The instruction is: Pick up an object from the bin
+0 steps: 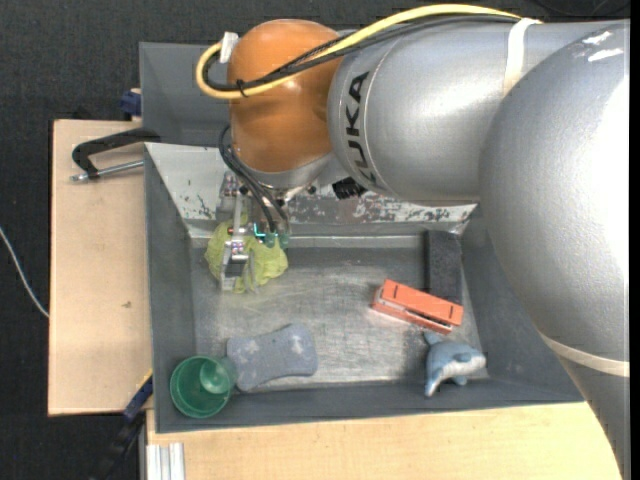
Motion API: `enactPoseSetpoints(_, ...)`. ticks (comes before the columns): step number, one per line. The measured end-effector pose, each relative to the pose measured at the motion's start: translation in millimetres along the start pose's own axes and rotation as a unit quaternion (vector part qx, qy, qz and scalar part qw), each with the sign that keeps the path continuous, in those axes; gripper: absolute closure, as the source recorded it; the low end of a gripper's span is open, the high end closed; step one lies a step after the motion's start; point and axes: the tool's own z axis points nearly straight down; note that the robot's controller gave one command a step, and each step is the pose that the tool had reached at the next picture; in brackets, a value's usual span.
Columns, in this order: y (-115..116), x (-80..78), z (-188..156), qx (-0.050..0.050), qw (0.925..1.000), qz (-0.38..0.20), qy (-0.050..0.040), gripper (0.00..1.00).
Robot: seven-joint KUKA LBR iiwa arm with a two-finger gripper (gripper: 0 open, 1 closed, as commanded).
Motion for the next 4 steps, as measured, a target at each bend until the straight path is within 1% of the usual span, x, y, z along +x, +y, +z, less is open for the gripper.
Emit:
enactPoseSetpoints(1,-1.2,-2.2,-5.4,-0.001,1.0000,0.001,-0.0043,0.00)
enactPoseSetpoints(2,-6.9,-5.3,39.1,-0.002,0.9987,0.051,-0.0057,0.00)
enactPoseSetpoints(3,-9.2,-2.4,88.4,-0.002,0.9995,0.030,-0.0071,0.00)
enactPoseSetpoints(4,-7.1,1.4,112.1,-0.004,0.9919,0.127,-0.0060,1.00)
